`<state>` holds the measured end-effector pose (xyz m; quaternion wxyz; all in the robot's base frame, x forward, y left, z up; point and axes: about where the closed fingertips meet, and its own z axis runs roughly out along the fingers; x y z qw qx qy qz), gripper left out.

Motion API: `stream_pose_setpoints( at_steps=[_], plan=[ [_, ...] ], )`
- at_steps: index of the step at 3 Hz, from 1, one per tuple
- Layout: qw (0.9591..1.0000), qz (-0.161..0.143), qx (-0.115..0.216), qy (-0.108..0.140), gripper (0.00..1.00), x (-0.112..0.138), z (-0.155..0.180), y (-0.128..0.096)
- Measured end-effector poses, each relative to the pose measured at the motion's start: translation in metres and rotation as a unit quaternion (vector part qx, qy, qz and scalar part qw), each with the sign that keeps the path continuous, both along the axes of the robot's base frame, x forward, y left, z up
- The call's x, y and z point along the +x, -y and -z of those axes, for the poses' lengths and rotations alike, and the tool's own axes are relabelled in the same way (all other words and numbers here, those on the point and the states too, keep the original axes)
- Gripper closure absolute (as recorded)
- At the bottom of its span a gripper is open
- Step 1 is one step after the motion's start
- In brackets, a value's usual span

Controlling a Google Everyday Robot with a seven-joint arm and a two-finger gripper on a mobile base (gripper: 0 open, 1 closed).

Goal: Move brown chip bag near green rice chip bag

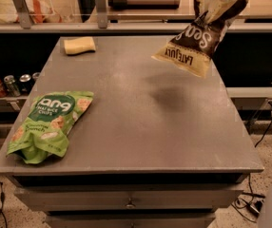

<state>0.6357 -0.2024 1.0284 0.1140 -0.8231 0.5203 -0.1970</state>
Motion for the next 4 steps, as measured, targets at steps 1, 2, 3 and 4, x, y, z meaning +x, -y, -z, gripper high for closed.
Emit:
stream_pose_setpoints(
  at_steps=[1,2,3,4],
  plan=[
    [0.9998,-0.002,0.019,0.002,1.0,0.003,-0.001,0.0],
    [0.9981,-0.052,0.035,0.004,1.0,0.01,-0.008,-0.034],
    [0.9922,-0.114,0.051,0.007,1.0,0.013,-0.019,-0.078],
    [0.9802,-0.182,0.077,0.007,1.0,0.006,-0.029,-0.126]
  ],
)
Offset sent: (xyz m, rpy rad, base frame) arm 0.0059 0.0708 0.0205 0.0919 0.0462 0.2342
